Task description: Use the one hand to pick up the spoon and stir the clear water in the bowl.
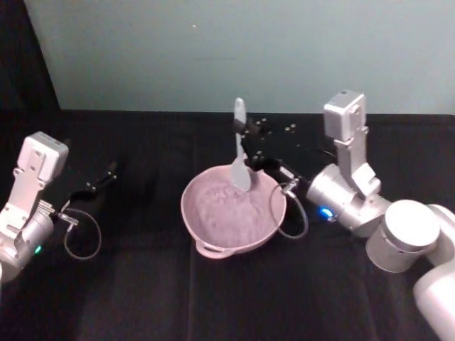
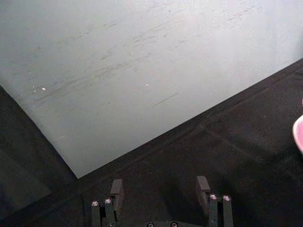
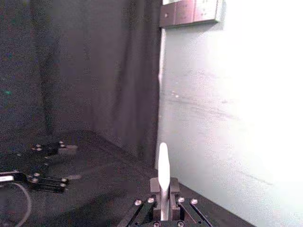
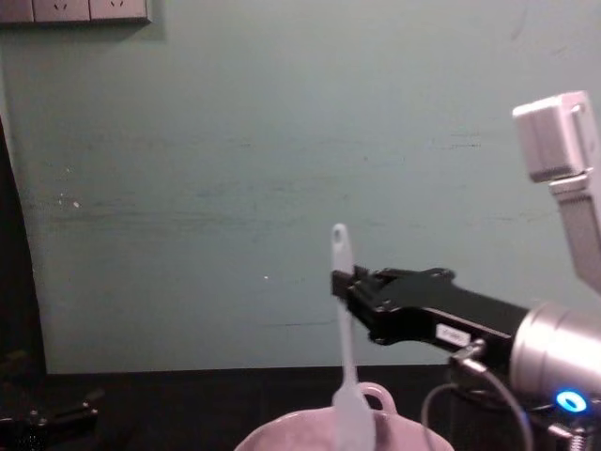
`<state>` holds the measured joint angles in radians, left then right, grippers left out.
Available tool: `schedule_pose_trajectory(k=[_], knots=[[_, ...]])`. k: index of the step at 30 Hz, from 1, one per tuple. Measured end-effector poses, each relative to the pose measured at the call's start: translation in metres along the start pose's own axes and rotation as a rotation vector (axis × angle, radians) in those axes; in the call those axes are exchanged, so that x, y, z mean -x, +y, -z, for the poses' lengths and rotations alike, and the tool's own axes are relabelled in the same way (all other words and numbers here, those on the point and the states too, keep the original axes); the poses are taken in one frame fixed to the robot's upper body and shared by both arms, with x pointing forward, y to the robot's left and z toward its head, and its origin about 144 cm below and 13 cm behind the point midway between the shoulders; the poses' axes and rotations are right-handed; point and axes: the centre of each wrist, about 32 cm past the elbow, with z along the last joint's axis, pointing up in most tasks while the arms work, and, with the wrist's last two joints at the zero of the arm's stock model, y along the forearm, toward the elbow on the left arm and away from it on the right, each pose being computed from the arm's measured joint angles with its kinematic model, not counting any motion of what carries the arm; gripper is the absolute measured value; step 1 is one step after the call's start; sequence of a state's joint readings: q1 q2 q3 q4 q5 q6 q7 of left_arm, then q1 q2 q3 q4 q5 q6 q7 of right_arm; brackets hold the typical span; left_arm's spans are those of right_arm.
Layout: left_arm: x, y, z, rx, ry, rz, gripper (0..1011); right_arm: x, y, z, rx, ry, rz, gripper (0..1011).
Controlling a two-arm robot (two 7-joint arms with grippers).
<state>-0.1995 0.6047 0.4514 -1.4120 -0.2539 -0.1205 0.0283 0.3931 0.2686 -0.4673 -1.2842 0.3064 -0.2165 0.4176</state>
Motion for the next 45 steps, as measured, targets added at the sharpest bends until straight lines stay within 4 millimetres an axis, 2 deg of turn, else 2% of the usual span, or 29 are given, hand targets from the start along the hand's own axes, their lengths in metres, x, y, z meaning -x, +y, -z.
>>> schedule_pose_trajectory(k=[4,7,12,15,22,26,31,34,41,45], knots=[[0.000,0.000,0.000,0.000,0.000,0.000,1011,-0.009,-0.013,-0.008,0.028,-0.015,0.012,113],[0.000,0.000,0.000,0.000,0.000,0.000,1011,-0.010,-0.030,-0.016,0.063,-0.006,-0.012,113],[0.000,0.000,0.000,0.000,0.000,0.000,1011,0.003,-0.048,-0.022,0.103,0.037,-0.077,113],[0.000,0.000,0.000,0.000,0.000,0.000,1011,0.015,-0.052,-0.023,0.103,0.068,-0.115,114],[0.000,0.000,0.000,0.000,0.000,0.000,1011,0.033,-0.040,-0.022,0.074,0.120,-0.158,113],[0.000,0.000,0.000,0.000,0.000,0.000,1011,0.039,-0.020,-0.015,0.039,0.137,-0.147,113],[0.000,0.000,0.000,0.000,0.000,0.000,1011,0.036,-0.002,-0.005,0.010,0.119,-0.095,113],[0.000,0.000,0.000,0.000,0.000,0.000,1011,0.026,0.006,0.002,-0.004,0.084,-0.036,113],[0.000,0.000,0.000,0.000,0.000,0.000,1011,0.009,0.002,0.004,-0.008,0.024,0.040,113],[0.000,0.000,0.000,0.000,0.000,0.000,1011,0.001,-0.014,-0.003,0.013,0.006,0.061,113]])
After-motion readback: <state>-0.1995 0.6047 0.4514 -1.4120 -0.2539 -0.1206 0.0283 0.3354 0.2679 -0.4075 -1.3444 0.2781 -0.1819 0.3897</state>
